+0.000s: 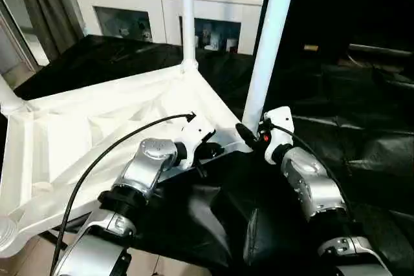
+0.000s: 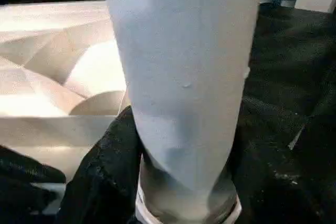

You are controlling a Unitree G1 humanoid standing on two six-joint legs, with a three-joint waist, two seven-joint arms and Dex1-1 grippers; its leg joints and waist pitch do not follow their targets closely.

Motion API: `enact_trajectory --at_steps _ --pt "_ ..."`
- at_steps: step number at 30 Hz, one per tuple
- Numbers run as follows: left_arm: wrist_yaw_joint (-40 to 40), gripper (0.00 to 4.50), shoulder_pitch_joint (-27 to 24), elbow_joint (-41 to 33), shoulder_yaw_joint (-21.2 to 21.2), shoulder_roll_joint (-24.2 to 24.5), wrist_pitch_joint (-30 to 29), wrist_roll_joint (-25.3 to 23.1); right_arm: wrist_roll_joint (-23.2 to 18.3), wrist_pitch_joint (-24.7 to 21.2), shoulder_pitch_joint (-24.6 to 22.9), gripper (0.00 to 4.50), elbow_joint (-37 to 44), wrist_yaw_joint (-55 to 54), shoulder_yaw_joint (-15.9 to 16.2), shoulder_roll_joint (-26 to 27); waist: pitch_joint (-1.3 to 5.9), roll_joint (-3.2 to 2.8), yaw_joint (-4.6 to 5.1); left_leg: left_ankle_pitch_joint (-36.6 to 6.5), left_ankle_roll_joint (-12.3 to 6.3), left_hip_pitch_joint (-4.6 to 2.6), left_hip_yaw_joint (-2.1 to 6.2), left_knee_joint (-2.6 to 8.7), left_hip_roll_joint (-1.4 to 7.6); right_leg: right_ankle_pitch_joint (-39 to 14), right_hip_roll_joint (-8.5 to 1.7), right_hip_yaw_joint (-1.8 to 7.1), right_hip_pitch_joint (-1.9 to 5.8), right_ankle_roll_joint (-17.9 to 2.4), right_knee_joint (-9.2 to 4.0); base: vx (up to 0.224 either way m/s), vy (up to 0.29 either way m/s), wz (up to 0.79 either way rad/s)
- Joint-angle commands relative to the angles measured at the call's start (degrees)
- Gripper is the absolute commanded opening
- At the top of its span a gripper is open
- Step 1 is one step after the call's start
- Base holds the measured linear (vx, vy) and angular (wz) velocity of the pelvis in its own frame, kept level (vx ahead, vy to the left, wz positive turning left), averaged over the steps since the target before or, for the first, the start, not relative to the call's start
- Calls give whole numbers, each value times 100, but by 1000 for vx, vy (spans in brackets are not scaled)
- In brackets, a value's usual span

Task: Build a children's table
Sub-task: Rotate leg to tighten

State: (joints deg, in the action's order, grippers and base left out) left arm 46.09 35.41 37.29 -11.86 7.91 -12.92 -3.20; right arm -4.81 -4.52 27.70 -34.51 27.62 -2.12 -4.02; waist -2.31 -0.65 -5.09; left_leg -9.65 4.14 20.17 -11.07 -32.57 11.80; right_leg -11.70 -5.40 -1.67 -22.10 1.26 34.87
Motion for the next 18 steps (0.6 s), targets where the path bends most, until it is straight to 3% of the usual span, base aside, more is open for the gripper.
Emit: enact_trajectory --at_steps 1,3,4,6,8,11,13,14,18 --pt "-413 0 211 -20 113 -334 238 198 -270 -357 -105 271 -140 995 729 616 257 73 2 -1987 17 -11 87 441 76 -2105 -222 139 102 -818 -564 0 0 0" --pt "-287 0 192 -40 101 -285 262 202 -280 -378 -134 298 -73 1205 786 532 259 80 0 -1939 -15 -6 80 440 81 -1954 -215 141 109 -858 -554 0 0 0" --pt "-28 0 146 -122 69 -178 278 232 -288 -397 -176 312 16 1509 856 375 263 52 -13 -1894 -16 -5 81 440 79 -1885 -218 138 116 -888 -545 0 0 0" --pt "300 0 78 -248 22 -25 271 275 -343 -510 -234 321 145 1942 941 153 278 75 -25 -1798 -87 12 74 426 78 -1684 -211 137 152 -932 -521 0 0 0" --pt "915 0 -66 -481 -91 257 246 372 -460 -611 -344 321 382 2685 1065 -281 293 30 -42 -1590 -151 15 67 409 90 -1272 -217 132 170 -1069 -486 0 0 0" --pt "1285 0 -160 -617 -168 418 256 432 -541 -684 -400 321 532 3051 1117 -511 318 29 -46 -1271 -242 28 41 370 100 -598 -202 114 195 -1292 -414 0 0 0" --pt "1856 0 -325 -808 -297 691 270 498 -633 -815 -459 321 718 3581 1166 -901 345 -59 -54 -1079 -255 28 50 347 101 -254 -192 94 229 -1407 -363 0 0 0" --pt "2011 0 -368 -858 -326 773 276 509 -643 -842 -468 321 762 3724 1161 -1021 345 -16 -36 -975 -335 49 27 321 98 65 -162 86 227 -1487 -341 0 0 0" --pt "2518 0 -489 -1035 -404 1027 226 623 -678 -1020 -491 321 905 4093 1137 -1341 364 -36 -53 -848 -436 50 17 291 106 281 -168 66 212 -1648 -305 0 0 0"
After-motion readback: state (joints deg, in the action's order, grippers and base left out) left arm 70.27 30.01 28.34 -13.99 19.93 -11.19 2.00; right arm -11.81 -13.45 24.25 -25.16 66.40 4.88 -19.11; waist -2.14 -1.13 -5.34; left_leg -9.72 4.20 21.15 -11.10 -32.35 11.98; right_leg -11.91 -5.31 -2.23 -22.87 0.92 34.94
